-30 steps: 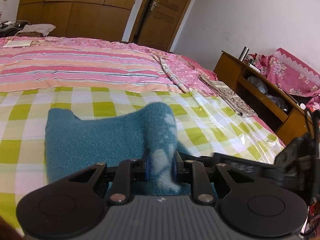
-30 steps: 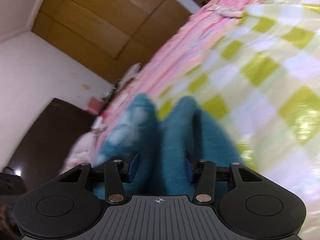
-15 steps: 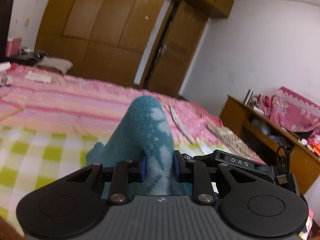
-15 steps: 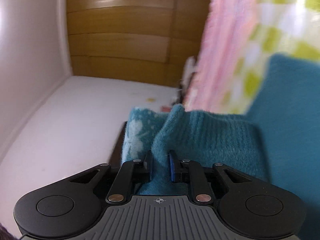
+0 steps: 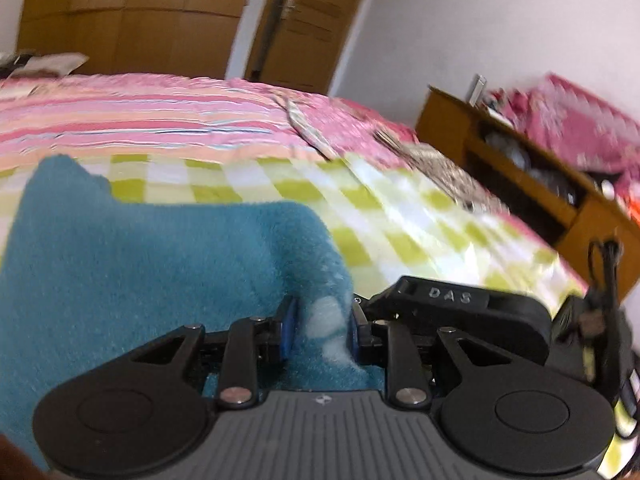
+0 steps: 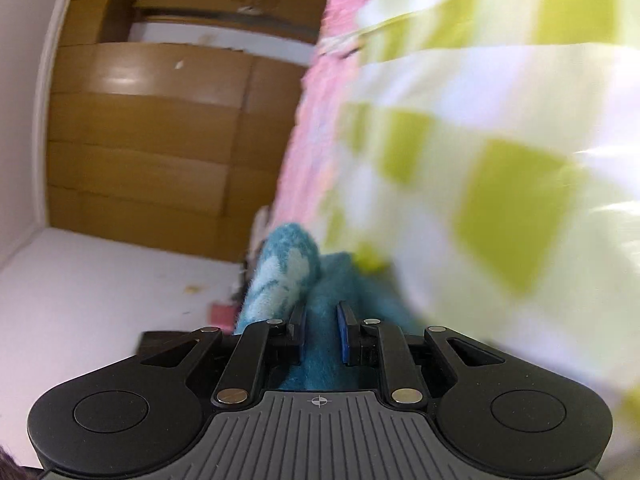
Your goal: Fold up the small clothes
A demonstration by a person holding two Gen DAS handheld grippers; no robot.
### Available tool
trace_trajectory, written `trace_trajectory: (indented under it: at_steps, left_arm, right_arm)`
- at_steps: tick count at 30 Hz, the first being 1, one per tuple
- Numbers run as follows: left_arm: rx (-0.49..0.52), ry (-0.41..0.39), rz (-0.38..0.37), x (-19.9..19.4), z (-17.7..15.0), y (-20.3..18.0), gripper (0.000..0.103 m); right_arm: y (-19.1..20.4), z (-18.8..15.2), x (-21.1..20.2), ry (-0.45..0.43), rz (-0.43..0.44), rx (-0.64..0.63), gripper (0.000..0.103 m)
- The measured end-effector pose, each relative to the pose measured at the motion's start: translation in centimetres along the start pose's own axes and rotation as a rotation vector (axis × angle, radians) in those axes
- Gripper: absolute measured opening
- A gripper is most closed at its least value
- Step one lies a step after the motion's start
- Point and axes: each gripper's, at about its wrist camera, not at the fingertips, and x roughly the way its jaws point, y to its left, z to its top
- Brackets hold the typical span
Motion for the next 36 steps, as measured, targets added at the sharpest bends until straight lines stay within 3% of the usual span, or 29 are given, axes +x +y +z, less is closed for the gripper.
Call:
trace_trajectory:
  at_steps: [4, 7, 11, 14, 16, 17, 19, 22, 24, 28, 32, 36]
  left_arm:
    - [0.068, -0.013, 0.028, 0.5, -0.5, -1.3, 0.033]
    - [0.063, 0.001, 0.04, 0.4, -0.2, -1.2, 0.035]
    - [0.067, -0.037, 0.046, -2.1, 0.0, -1.1, 0.036]
    - [0.097, -0.097, 0.036, -6.1, -0.1, -0.3, 0.045]
    - [0.125, -0.145, 0.075, -8.5, -0.6, 0.5, 0.05]
    - [0.133, -0.164, 0.101, -9.5, -0.8, 1.1, 0.051]
    - [0.119, -0.161, 0.128, -10.3, -1.0, 2.4, 0.052]
    - [0.092, -0.142, 0.179, -10.2, -1.5, 4.1, 0.052]
    - [0.08, -0.137, 0.214, -10.1, -2.0, 5.2, 0.052]
    - [0.069, -0.158, 0.252, -10.8, -2.7, 6.2, 0.052]
    - [0.074, -0.192, 0.288, -11.4, -3.3, 6.5, 0.052]
    - [0.088, -0.169, 0.304, -10.5, -4.0, 6.8, 0.052]
  right_arm:
    - [-0.9, 0.1, -1.4, -0.039, -0.038, -0.029, 0.018]
    - [0.3, 0.5, -3.7, -0.097, -0.053, -0.072, 0.019]
    - [3.7, 0.2, -5.2, -0.098, -0.069, -0.224, 0.022]
    - [6.4, -0.9, -4.7, -0.063, -0.092, -0.351, 0.042]
    - [7.2, -1.5, -4.1, -0.032, -0.103, -0.404, 0.072]
    - [7.7, -1.6, -3.5, -0.012, -0.119, -0.423, 0.076]
    - [8.4, -1.7, -2.1, 0.025, -0.149, -0.448, 0.076]
    - [9.0, -2.0, -0.1, 0.065, -0.273, -0.512, 0.077]
    - [8.8, -1.8, 0.8, 0.091, -0.295, -0.523, 0.077]
    - [10.5, -2.6, 1.1, 0.14, -0.217, -0.564, 0.046]
    - [13.7, -4.2, 1.3, 0.119, -0.157, -0.684, 0.039]
    - [12.9, -4.6, 4.3, 0.08, -0.304, -0.792, 0.039]
